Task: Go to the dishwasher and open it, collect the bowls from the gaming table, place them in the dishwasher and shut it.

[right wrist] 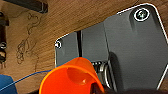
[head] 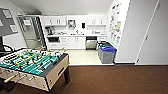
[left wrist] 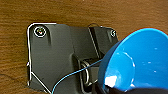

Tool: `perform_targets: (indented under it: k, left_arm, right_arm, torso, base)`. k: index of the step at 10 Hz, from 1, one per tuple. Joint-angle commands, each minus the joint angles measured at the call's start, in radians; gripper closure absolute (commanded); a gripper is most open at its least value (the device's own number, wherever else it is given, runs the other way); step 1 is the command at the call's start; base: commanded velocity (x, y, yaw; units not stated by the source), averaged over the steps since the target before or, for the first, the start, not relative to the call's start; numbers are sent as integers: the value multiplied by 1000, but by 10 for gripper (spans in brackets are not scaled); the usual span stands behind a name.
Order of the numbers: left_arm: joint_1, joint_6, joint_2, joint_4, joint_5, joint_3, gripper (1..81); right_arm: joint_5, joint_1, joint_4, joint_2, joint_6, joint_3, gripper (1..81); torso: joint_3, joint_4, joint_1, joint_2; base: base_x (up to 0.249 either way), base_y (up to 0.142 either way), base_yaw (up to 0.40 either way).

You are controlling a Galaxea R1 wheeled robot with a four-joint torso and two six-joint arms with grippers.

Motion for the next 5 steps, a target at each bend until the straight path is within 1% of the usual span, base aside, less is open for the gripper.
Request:
perform_targets:
  k: [1, 3, 5]
  left_arm:
    - [-48, 4, -20, 9, 15, 9, 811]
    - [-47, 2, -7, 9, 15, -22, 811]
    - [-47, 2, -5, 9, 0, -33, 811]
  right_arm:
    - [-34, 47, -16, -15, -1, 9, 811]
    - [-34, 47, -16, -15, -1, 9, 811]
    - [-34, 48, -16, -15, -1, 7, 811]
  torso:
    - [0, 0, 0, 0]
    - [0, 0, 0, 0]
    - [0, 0, 0, 0]
  base:
    - [164, 0, 0]
    - [165, 0, 0]
    - [165, -63, 0]
